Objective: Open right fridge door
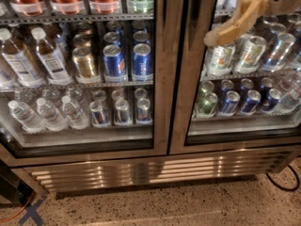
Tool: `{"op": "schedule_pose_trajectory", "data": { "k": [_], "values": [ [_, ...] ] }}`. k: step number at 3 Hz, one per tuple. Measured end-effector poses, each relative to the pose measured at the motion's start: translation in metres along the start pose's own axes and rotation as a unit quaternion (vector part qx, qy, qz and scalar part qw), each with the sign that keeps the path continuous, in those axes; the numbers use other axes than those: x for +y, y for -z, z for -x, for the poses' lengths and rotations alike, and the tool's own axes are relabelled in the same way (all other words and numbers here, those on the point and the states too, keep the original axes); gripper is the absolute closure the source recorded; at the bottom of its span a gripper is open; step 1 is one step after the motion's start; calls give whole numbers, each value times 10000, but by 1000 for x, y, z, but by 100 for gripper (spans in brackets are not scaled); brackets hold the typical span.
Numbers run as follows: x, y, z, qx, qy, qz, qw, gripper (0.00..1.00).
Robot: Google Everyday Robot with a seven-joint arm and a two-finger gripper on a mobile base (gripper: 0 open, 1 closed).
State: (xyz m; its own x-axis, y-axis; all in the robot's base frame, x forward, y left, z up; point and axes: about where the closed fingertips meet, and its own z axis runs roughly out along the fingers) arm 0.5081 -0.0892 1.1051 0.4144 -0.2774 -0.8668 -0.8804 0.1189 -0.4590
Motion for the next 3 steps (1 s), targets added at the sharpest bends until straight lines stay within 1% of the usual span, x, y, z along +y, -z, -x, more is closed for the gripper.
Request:
{"op": "schedule_pose_trajectory", "data": {
  "k": [1, 2, 3],
  "values": [
    [4, 6, 7, 94, 47, -156, 9998, 0],
    [4, 6, 7, 94, 48, -155, 9998, 0],
    [4, 6, 7, 94, 48, -155, 9998, 18]
  ]
}}
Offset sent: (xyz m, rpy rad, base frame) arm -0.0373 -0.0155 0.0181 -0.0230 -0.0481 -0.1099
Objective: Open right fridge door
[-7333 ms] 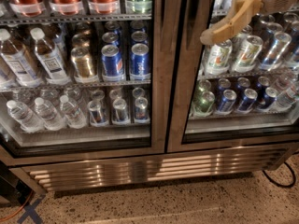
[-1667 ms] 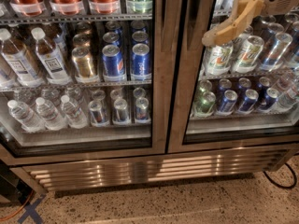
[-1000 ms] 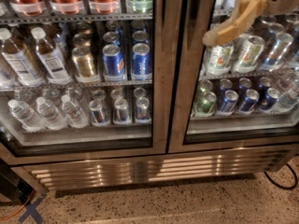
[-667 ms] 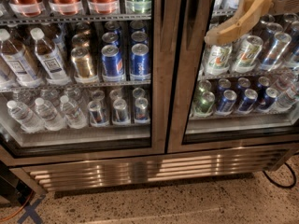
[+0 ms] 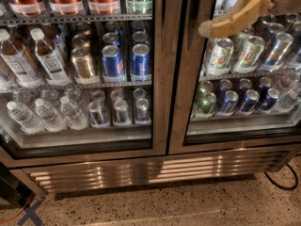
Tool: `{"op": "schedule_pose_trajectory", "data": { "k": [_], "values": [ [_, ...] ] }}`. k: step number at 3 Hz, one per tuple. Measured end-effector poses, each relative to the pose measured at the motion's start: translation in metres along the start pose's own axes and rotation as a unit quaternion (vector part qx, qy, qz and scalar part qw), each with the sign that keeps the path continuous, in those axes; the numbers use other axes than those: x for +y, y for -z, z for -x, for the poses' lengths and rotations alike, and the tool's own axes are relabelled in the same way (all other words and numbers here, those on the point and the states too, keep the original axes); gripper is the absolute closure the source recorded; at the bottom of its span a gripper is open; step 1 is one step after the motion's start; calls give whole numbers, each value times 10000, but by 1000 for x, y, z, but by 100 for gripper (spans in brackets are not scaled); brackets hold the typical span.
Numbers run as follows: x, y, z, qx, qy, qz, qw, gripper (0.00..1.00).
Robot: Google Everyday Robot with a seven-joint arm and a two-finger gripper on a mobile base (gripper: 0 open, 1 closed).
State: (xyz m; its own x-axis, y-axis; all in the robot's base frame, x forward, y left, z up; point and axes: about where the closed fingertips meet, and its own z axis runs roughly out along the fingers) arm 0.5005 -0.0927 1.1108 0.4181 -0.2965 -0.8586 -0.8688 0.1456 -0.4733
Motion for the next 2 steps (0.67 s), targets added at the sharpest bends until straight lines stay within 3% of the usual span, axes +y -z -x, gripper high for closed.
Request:
{"op": "schedule_pose_trajectory", "data": {
  "k": [2],
  "values": [
    [0, 0, 0, 0, 0, 1, 10000, 66]
  ]
}}
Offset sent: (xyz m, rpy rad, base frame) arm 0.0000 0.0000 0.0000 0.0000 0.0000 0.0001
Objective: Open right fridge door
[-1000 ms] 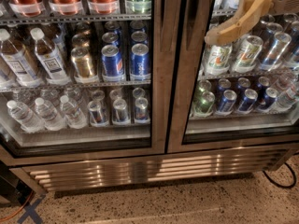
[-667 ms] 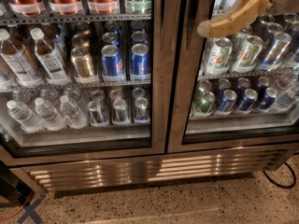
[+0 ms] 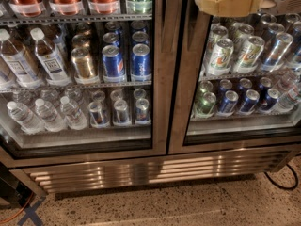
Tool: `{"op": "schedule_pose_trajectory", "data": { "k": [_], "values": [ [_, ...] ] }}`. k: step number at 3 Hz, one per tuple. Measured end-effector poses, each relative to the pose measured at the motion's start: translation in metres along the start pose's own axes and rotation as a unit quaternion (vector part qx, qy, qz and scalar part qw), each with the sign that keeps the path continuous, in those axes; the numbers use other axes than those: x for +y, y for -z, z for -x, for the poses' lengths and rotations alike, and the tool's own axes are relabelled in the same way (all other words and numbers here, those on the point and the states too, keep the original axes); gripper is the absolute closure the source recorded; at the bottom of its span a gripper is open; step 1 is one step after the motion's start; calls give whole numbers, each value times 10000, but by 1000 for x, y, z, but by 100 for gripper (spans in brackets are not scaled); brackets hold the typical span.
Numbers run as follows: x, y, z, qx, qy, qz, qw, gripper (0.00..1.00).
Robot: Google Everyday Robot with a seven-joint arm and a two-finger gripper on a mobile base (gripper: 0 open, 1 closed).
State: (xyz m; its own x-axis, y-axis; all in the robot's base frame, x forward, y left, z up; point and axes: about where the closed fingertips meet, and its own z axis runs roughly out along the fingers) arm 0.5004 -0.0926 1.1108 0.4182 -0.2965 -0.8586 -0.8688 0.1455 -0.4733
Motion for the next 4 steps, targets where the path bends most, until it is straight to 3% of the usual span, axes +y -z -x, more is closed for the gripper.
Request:
{"op": "schedule_pose_trajectory", "data": {
  "k": [1, 2, 4],
  "values": [
    [0, 0, 0, 0, 0, 0, 10000, 90],
    [0, 0, 0, 0, 0, 0, 10000, 100],
    [-2, 4, -2, 0, 0, 0, 10000, 100]
  ]
}}
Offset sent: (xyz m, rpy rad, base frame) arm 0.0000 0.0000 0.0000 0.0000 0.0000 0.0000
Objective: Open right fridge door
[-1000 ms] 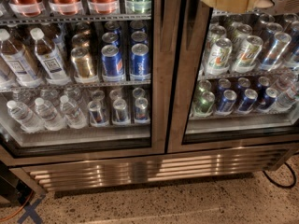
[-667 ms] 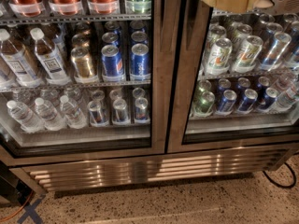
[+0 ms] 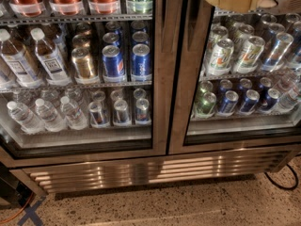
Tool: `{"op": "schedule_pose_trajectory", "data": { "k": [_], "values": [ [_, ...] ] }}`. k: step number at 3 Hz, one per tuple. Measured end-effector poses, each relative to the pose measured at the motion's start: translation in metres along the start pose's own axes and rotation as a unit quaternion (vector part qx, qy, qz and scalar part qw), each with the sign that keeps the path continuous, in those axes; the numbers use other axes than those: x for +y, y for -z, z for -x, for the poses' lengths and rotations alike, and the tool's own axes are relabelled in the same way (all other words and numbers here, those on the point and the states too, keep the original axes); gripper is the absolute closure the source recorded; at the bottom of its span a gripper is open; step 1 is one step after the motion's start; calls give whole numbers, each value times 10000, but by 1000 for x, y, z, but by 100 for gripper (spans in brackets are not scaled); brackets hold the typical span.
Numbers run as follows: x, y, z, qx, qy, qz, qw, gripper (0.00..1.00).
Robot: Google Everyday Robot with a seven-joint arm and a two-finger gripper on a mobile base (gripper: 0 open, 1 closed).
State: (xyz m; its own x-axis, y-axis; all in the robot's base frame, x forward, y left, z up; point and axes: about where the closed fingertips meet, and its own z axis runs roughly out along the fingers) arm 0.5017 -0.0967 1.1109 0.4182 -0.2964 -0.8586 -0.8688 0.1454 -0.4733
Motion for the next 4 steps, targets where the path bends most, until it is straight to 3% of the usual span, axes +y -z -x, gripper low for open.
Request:
{"op": "schedule_pose_trajectory", "data": {
  "k": [4],
  "values": [
    [-9, 9, -6, 2, -3, -26, 10000, 100]
  ]
}}
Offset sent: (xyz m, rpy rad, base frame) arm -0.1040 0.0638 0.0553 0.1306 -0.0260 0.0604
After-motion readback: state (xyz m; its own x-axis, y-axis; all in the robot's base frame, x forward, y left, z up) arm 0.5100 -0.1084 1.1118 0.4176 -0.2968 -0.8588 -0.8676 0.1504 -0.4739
